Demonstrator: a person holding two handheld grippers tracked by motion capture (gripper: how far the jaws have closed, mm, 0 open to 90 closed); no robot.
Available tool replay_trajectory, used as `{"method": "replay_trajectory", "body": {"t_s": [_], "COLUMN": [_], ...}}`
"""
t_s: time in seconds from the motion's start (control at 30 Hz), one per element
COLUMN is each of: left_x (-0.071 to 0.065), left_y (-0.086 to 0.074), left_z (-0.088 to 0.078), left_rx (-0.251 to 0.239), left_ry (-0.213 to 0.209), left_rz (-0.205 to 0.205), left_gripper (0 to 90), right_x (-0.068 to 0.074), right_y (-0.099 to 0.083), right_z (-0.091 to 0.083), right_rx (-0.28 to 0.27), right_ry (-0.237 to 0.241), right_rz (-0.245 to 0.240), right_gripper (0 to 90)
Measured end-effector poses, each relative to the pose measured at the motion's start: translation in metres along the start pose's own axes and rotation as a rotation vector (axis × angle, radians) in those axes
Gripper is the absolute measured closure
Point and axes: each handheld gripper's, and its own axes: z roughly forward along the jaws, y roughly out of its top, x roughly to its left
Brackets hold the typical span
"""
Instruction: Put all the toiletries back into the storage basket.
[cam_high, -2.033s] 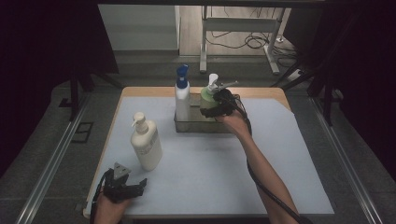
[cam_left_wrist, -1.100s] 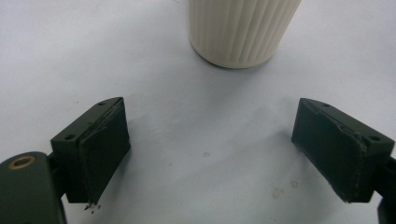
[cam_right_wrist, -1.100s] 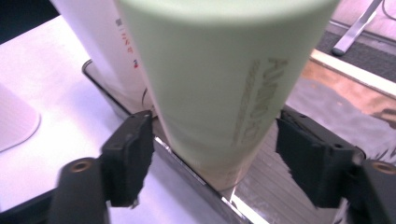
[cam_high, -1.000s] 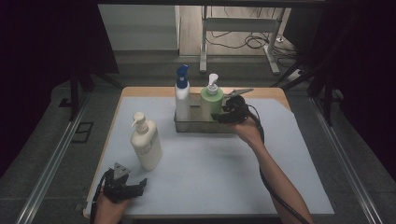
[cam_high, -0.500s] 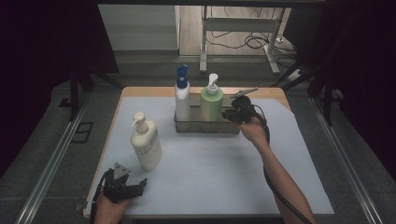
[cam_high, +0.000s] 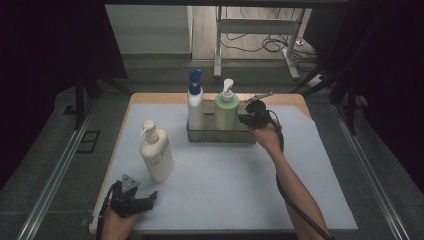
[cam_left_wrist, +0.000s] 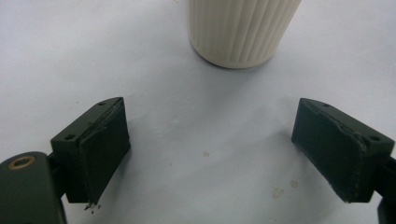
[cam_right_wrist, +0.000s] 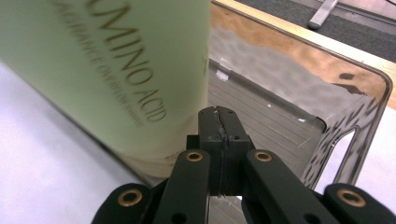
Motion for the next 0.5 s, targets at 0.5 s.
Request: {"method": "replay_trajectory", "body": {"t_s": [0.5], "left_x": [0.000], "left_y": [0.000], "left_z": [0.000], "left_rx": [0.001], "left_ry": [0.001], "left_rz": [0.000], "left_gripper": [11.1], "right_x": [-0.007], "right_y": [0.003], "right_z": [0.021], "right_rx": [0.014], "right_ry": [0.029], "right_rz": [0.013], "right_gripper": [89.7]}}
